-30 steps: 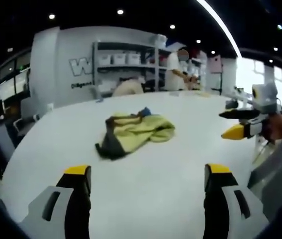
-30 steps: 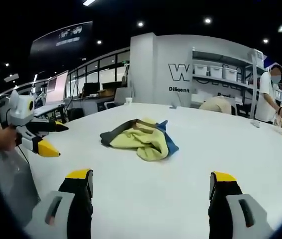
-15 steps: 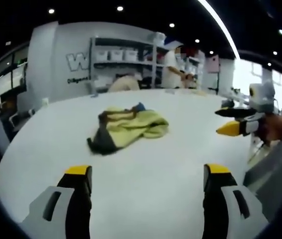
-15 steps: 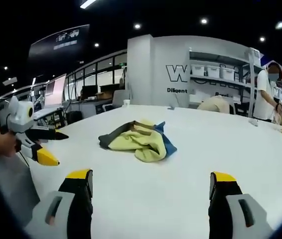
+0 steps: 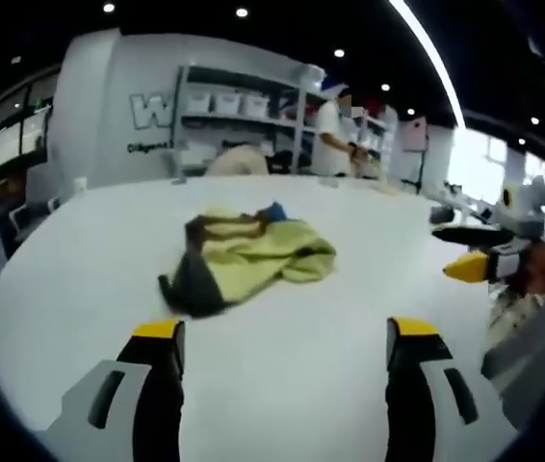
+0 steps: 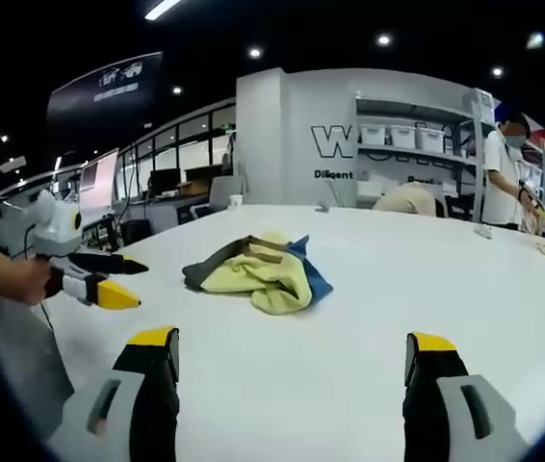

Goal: Fold the garment on the visible template until the final outline fits inside the template.

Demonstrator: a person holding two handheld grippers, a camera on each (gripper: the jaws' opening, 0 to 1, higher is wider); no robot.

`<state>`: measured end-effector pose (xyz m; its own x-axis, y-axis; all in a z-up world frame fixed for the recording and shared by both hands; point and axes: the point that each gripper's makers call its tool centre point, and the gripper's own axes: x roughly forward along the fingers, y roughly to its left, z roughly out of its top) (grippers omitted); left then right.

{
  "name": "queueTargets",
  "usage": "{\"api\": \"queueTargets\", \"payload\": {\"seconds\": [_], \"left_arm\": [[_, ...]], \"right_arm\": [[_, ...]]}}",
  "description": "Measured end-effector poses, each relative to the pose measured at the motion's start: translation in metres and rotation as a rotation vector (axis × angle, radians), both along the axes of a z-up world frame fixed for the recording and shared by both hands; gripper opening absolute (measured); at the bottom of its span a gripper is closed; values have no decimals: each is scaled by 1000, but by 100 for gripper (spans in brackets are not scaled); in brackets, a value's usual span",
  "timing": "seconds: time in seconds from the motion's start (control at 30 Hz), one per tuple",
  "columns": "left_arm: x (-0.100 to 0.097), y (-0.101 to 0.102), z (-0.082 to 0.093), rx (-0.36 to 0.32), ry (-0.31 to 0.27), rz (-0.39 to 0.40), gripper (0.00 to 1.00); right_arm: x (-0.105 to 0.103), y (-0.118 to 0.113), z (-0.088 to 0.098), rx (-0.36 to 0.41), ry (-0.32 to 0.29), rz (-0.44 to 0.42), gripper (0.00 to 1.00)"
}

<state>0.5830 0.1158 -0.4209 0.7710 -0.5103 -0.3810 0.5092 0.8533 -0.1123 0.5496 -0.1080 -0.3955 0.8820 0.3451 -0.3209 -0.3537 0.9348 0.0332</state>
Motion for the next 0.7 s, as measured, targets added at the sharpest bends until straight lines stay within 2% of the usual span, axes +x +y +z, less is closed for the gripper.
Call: {"api": "queueTargets", "payload": {"seconds": [0.03, 0.1, 0.17, 0.2, 0.23, 0.3, 0.33, 0.53, 0.6, 0.7], "left_arm": [[2, 0, 0, -3, -1, 0, 84], [23, 0, 5, -27, -9, 15, 83], [29, 0, 5, -28, -15, 19, 80], [39, 2, 5, -29, -20, 23, 78], [60, 5, 5, -41, -25, 32, 75], [65, 5, 7, -47, -24, 35, 72], [77, 6, 9, -43, -34, 41, 71], [92, 4, 10, -40, -37, 36, 66], [114, 1, 7, -29, -15, 6, 64], [125, -1, 4, -21, 3, -14, 58]], "right_arm": [[0, 0, 0, -1, 1, 0, 99], [0, 0, 0, -10, 2, -1, 99], [0, 0, 0, -10, 4, 0, 99], [-1, 0, -1, -11, 8, 3, 99], [-1, 2, -3, -16, 15, 8, 99], [-1, 2, -4, -17, 19, 10, 99], [-1, 3, -5, -19, 22, 14, 99], [-1, 3, -6, -18, 26, 12, 99], [-1, 2, -7, -13, 34, 8, 99], [-1, 1, -7, -10, 33, 4, 99]]}}
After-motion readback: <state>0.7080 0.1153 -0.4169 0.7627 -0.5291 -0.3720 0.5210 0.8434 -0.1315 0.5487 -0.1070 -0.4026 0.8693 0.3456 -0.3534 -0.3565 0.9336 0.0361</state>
